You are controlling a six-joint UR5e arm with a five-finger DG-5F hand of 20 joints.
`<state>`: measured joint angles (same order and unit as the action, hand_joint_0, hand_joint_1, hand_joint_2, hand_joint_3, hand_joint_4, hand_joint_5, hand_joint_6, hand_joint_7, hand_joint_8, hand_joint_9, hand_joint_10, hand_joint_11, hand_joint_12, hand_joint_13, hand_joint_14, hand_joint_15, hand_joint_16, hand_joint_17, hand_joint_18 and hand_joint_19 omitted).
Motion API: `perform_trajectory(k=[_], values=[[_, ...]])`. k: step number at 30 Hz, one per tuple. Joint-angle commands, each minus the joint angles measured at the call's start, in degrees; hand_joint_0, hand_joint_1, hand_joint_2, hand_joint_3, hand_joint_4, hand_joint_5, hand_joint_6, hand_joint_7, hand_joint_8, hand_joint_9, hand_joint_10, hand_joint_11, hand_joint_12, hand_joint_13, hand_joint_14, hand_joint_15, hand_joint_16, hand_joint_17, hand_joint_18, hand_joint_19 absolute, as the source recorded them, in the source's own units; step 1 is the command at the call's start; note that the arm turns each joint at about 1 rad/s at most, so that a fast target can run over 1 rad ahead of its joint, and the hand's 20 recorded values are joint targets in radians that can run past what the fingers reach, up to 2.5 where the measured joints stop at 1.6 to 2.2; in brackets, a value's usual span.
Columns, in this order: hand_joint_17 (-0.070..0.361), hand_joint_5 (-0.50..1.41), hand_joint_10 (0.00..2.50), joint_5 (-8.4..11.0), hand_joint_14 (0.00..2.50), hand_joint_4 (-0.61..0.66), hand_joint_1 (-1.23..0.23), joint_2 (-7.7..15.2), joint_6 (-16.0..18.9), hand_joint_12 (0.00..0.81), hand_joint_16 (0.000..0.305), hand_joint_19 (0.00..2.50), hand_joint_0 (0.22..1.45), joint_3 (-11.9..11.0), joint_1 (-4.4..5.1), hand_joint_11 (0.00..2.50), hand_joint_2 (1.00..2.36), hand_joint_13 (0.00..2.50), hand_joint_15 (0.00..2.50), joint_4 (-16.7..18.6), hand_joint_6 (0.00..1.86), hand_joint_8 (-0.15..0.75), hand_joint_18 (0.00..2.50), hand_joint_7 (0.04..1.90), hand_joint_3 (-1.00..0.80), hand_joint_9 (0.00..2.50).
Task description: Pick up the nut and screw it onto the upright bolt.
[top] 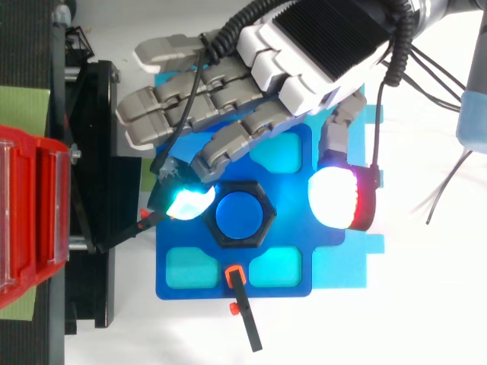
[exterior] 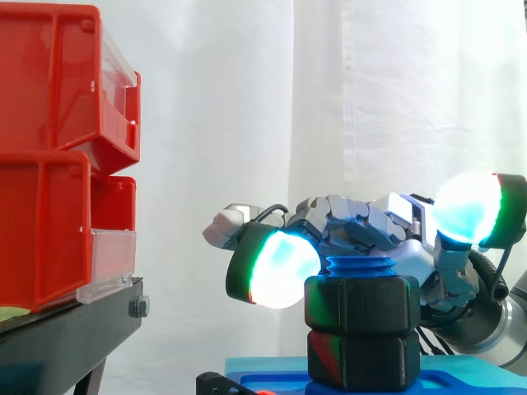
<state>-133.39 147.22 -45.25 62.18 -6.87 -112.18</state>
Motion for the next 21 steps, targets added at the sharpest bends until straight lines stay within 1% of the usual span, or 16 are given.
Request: perform_trajectory(k=[1, 9, 15, 21], values=[[0.092, -0.14, 0.0, -0.03, 0.0, 0.23, 0.07, 0.0, -0.02, 0.318, 0.041, 0.0, 0.45, 0.04, -0.25, 0.0, 1.0, 0.0, 0.0, 0.21, 0.5, 0.225, 0.0, 1.0, -0.5, 0.2], [0.091, -0.13, 0.0, -0.2, 0.0, 0.24, 0.06, 0.0, 0.16, 0.314, 0.041, 0.0, 0.46, -0.04, -0.69, 0.0, 1.0, 0.0, 0.0, 0.65, 0.5, 0.231, 0.0, 1.03, -0.5, 0.26], [0.089, -0.12, 0.0, -1.43, 0.0, 0.25, 0.04, 0.0, 0.33, 0.313, 0.04, 0.0, 0.46, -0.22, -1.04, 0.0, 1.0, 0.0, 0.0, 1.0, 0.5, 0.237, 0.0, 1.09, -0.5, 0.3], [0.087, -0.1, 0.0, -2.05, 0.0, 0.25, 0.01, 0.0, 0.42, 0.311, 0.039, 0.0, 0.46, -0.66, -1.57, 0.0, 1.0, 0.03, 0.0, 1.0, 0.5, 0.241, 0.0, 1.16, -0.5, 0.34]])
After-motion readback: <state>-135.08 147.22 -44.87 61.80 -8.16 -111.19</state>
